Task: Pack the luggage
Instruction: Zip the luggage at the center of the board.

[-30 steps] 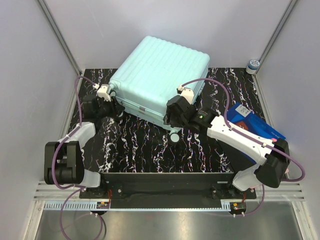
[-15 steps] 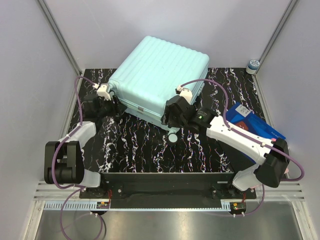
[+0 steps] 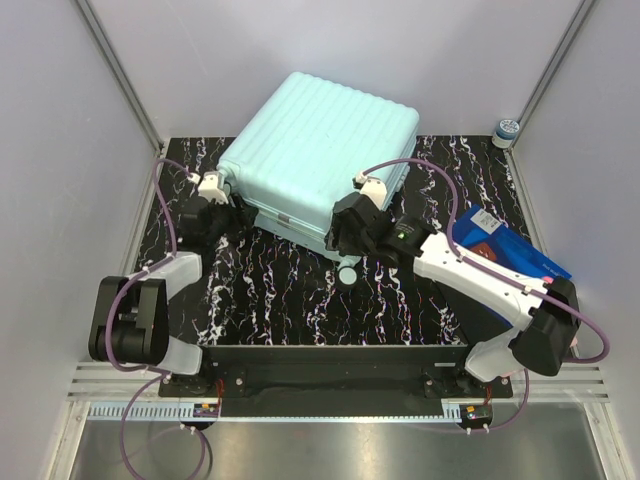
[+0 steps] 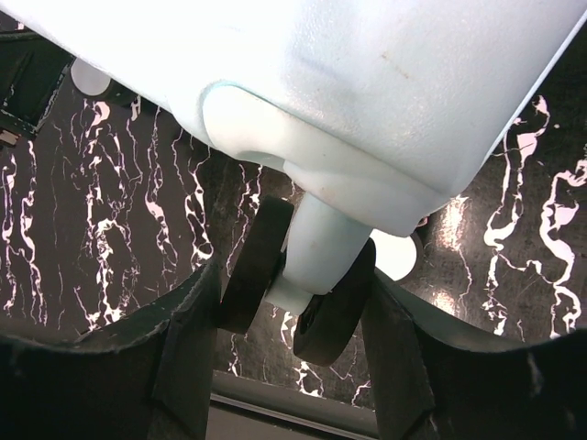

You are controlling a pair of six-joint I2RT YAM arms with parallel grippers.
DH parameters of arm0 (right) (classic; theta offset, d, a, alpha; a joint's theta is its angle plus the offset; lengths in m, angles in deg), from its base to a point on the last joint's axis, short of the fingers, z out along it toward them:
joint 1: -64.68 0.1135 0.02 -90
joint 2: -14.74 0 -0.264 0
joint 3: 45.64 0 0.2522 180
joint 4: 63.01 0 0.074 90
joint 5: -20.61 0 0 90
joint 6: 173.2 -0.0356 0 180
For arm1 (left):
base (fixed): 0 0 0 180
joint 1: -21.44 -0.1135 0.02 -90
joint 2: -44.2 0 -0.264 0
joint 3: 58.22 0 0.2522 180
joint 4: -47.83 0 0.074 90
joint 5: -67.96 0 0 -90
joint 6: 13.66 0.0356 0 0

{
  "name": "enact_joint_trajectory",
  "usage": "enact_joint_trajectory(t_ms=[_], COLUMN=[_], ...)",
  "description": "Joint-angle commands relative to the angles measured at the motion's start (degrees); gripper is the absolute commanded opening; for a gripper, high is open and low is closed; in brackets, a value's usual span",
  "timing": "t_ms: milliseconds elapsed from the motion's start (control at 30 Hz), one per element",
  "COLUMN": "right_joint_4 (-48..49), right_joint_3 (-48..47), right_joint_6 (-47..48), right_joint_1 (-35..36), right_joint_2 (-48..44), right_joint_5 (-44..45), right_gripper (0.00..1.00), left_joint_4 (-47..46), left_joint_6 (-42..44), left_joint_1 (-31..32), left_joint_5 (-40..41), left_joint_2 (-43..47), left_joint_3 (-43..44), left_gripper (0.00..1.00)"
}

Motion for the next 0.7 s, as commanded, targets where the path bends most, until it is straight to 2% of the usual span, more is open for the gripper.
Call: enact_joint_trajectory(t_ms=[0,200,500,600,633,667], right_joint_4=[0.3,-0.1,-0.2,-0.1,-0.1,-0.1], right_joint_3=[0.3,0.4,0.3,0.0,-0.1,-0.1], right_joint_6=[8.6,8.4,8.3,8.3,8.4,8.3], right_joint_1=[-3.0,-3.3,-3.3,-3.3,-3.3,-3.3], right_joint_2=[-5.1,-6.1,-5.4,-4.9,-4.7,-4.4], right_joint_5=[10.8,10.7,10.0,9.6,9.4,9.2], right_gripper=[0.0,0.0,0.0,0.0,0.0,0.0], left_joint_4=[-12.5,-14.2,-20.0,-20.1,-20.0,-20.1], left_joint_6=[1.4,1.1,0.9,1.3,1.4,1.6], left_joint_1=[3.8,4.0,5.0,5.3,5.5,5.6], left_joint_5=[-6.7,-7.1,-9.5,-10.1,-10.2,-10.5], left_joint_2=[-5.8,-7.0,-6.7,-6.8,-6.9,-6.7], left_joint_3=[-0.9,-1.8,-4.2,-4.1,-4.0,-4.1], left_gripper=[0.63,0.48,0.42,0.35,0.28,0.25])
